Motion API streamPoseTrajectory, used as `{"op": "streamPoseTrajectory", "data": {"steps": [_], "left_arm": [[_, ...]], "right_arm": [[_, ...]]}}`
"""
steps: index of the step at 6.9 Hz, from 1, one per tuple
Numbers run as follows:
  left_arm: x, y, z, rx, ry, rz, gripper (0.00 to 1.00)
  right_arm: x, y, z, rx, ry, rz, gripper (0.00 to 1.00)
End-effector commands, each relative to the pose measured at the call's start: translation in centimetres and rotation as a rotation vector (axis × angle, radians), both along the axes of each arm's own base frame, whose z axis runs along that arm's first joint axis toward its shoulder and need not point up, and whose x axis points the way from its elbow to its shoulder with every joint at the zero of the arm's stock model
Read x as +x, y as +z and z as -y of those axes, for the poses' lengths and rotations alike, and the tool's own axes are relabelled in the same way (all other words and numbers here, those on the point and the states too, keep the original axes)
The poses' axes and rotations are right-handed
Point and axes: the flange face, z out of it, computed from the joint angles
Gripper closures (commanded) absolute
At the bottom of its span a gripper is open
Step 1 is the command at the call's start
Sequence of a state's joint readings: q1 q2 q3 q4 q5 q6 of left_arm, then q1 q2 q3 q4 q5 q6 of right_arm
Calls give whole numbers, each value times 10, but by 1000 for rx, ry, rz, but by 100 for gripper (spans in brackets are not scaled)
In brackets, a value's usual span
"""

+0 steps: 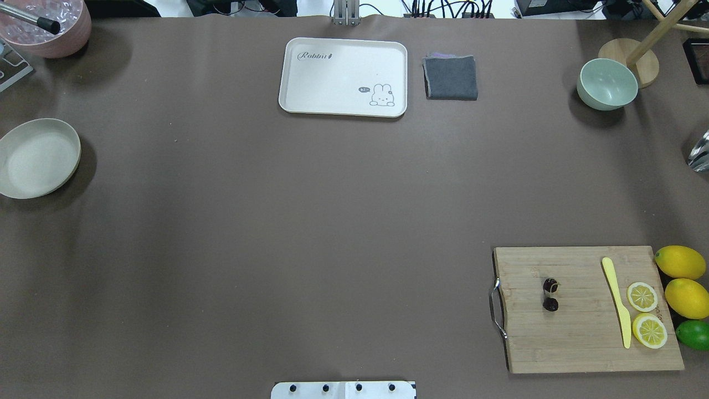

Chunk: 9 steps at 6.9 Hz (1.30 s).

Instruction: Place red cherry on plate

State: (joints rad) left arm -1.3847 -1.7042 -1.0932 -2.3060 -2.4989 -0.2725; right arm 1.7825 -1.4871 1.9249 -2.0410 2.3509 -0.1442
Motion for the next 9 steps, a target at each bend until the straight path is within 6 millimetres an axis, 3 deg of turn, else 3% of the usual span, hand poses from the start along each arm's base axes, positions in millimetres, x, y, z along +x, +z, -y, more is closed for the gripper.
{"op": "streamPoseTrajectory", "data": {"steps": [1, 3, 6, 9], "left_arm": [[7, 15, -4, 7, -3, 29, 2], [17, 11, -2, -20, -12, 23, 3], [59, 6, -7, -36, 25, 10, 2], [61, 14, -12, 1, 23, 21, 3]], "right_arm": [[-1, 2, -2, -4, 0, 5, 0], [-1, 2, -2, -4, 0, 5, 0], [-1, 2, -2, -4, 0, 5, 0], [3, 2, -4, -3, 9, 5, 0]]}}
